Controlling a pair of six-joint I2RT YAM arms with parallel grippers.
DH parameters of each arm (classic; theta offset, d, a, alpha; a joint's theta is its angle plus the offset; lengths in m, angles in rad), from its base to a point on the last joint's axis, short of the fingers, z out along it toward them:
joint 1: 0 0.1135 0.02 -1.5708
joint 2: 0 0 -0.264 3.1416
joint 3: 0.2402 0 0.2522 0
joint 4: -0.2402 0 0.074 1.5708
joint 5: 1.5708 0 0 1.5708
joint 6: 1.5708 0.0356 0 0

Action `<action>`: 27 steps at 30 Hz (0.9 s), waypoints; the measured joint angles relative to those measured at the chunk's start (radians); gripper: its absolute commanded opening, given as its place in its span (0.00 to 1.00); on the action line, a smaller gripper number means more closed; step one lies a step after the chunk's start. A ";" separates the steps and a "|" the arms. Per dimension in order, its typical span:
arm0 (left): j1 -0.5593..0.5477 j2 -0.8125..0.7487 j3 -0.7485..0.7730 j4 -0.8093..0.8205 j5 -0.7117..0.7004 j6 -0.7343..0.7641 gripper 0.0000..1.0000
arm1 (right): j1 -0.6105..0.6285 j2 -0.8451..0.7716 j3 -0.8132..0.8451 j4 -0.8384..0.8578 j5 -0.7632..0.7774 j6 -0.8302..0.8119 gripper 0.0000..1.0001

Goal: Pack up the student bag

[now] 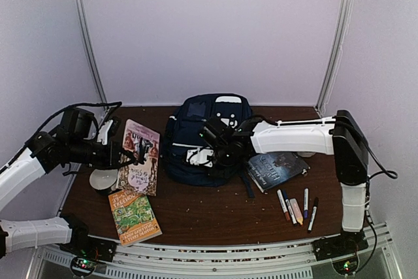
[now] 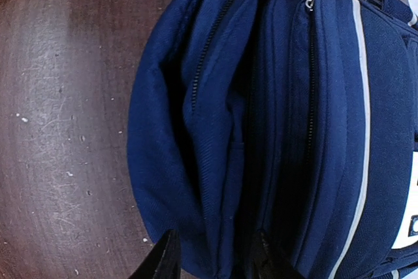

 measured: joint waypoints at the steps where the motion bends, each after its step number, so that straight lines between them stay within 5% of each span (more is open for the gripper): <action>1: 0.000 0.000 0.000 0.000 0.000 0.000 0.00 | 0.000 0.002 0.007 0.002 0.011 0.003 0.37; 18: 0.000 0.025 0.000 0.001 0.004 0.012 0.00 | 0.003 0.100 0.100 -0.008 0.025 0.014 0.40; 20: 0.000 0.025 0.000 0.001 0.004 0.013 0.00 | 0.003 0.106 0.106 -0.011 0.025 0.016 0.35; 25: 0.000 0.024 -0.009 0.000 0.004 0.015 0.00 | 0.004 0.160 0.169 -0.042 0.041 0.040 0.01; 27: 0.001 0.024 -0.010 -0.003 0.004 0.016 0.00 | 0.003 0.175 0.198 -0.057 0.050 0.047 0.00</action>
